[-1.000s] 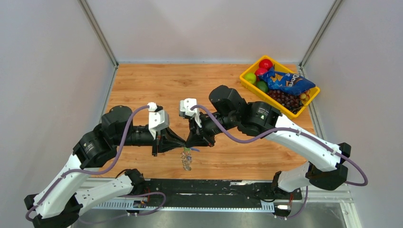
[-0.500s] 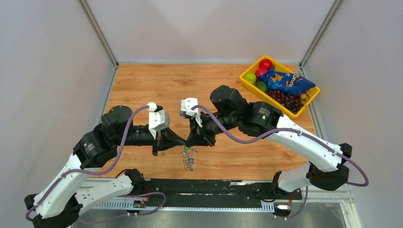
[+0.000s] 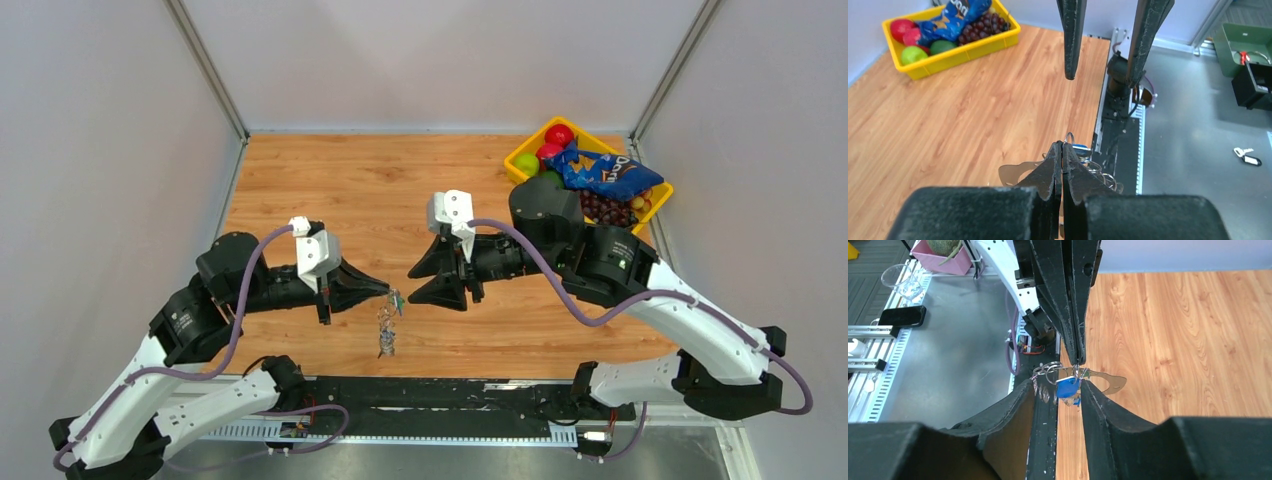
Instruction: Put the keys on the keyring
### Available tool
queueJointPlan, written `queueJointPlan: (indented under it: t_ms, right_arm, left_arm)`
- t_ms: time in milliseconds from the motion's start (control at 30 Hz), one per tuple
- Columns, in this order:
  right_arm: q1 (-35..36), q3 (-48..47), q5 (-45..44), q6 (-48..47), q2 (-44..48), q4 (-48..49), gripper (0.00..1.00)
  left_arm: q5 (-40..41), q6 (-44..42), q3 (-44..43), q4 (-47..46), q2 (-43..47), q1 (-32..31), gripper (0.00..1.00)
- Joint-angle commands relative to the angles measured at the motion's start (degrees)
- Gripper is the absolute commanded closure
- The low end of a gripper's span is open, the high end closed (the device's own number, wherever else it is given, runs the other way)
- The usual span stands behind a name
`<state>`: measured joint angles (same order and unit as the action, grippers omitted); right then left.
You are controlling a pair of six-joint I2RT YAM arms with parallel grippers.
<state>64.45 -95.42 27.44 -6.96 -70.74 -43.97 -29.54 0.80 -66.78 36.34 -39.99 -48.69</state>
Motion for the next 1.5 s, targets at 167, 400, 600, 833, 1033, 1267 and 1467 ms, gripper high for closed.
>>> queueJointPlan:
  t_ms: [167,400,600,833,1033,1267,1467]
  right_arm:
    - [0.3,3.8,-6.0,4.8,2.6,8.0,0.59]
    - [0.4,6.7,-10.1,9.0,5.2,15.1,0.65]
    - [0.3,6.2,-9.7,11.5,4.3,17.4,0.67]
    - [0.3,5.4,-6.2,13.7,3.0,18.2,0.69]
    - [0.3,4.9,-3.6,14.9,2.0,18.4,0.71]
    - [0.4,5.8,-2.2,16.4,2.0,20.9,0.73]
    - [0.4,6.4,-3.0,16.9,2.8,22.7,0.74]
  left_arm:
    - [3.0,6.7,4.4,-19.2,3.8,-0.1,1.0]
    - [5.3,10.2,9.6,-28.0,7.4,-0.1,1.0]
    - [6.3,13.6,15.5,-38.6,11.2,-0.1,1.0]
    - [6.2,14.0,17.3,-41.1,13.0,-0.1,1.0]
    - [6.5,14.0,17.6,-41.6,13.5,-0.1,1.0]
    - [6.7,13.8,17.4,-42.0,13.6,-0.1,1.0]
    - [6.7,14.0,17.7,-42.6,13.7,-0.1,1.0]
